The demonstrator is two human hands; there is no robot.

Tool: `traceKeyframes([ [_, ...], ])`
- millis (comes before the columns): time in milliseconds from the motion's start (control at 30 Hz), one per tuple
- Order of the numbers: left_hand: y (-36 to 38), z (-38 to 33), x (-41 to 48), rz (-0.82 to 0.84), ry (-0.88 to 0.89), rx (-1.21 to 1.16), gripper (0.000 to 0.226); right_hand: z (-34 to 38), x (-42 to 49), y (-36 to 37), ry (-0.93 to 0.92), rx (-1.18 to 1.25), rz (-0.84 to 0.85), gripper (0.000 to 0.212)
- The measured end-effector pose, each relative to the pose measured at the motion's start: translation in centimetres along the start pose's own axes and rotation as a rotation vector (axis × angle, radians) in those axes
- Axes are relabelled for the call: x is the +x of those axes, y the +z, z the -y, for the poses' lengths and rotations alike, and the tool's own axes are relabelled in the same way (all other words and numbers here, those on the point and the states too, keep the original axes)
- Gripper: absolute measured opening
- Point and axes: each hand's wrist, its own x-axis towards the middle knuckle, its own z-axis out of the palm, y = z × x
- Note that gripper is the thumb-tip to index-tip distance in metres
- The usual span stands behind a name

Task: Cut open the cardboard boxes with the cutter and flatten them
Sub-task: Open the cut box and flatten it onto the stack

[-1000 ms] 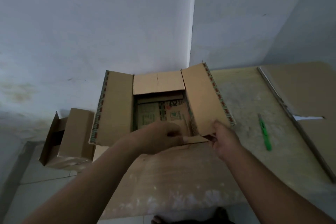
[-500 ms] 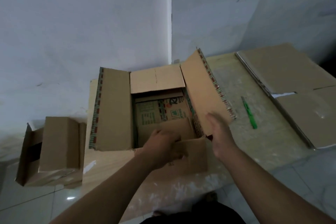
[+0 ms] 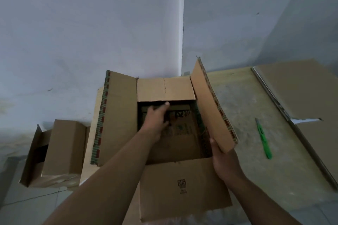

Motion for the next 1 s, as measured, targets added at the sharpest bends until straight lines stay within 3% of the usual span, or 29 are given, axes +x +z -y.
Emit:
traceKeyframes([
  [100, 1.8, -3.4, 1.8, -0.135, 0.091, -0.416, 0.041, -0.1, 1.0, -0.8, 0.074, -0.08, 0.031, 0.047],
  [200, 3.6, -7.0, 3.3, -0.232, 0.246, -0.421, 0.033, 0.4, 1.6, -1.8, 0.064, -0.112, 0.088, 0.027],
  [267, 3.8, -8.4, 5.1, -0.263, 0.366, -0.102, 0.039, 0.7, 1.6, -2.1, -0.025, -0.113, 0.106, 0.016],
  [333, 2.4, -8.8, 7.9, -0.265, 0.475, 0.62, 0.05, 0.9, 1.5, -2.0, -0.121, -0.135, 0.069, 0.024],
  [400, 0.5, -8.7, 10.7, -0.174, 0.383, 1.25, 0.064, 1.0, 1.7, -1.6, -0.158, -0.164, 0.029, 0.029],
  [500, -1.5, -8.2, 12.3, -0.023, 0.253, 1.576, 0.071, 0.2, 2.2, -1.2, -0.157, -0.188, 0.016, 0.03],
  [733, -2.8, -7.7, 12.5, 0.084, 0.283, 1.465, 0.072, 0.0, 2.2, -0.4, -0.206, -0.185, 0.055, 0.018],
  [900, -1.1, -8.5, 6.0, 0.204, 0.164, 0.907, 0.074, 4.7, 1.4, 0.1, -0.347, -0.026, -0.062, 0.019],
  [1000, -0.2, -9.1, 1.0, 0.321, 0.256, 0.672, 0.077, 8.7, 0.3, -0.2, -0.471, -0.009, -0.057, 0.024],
])
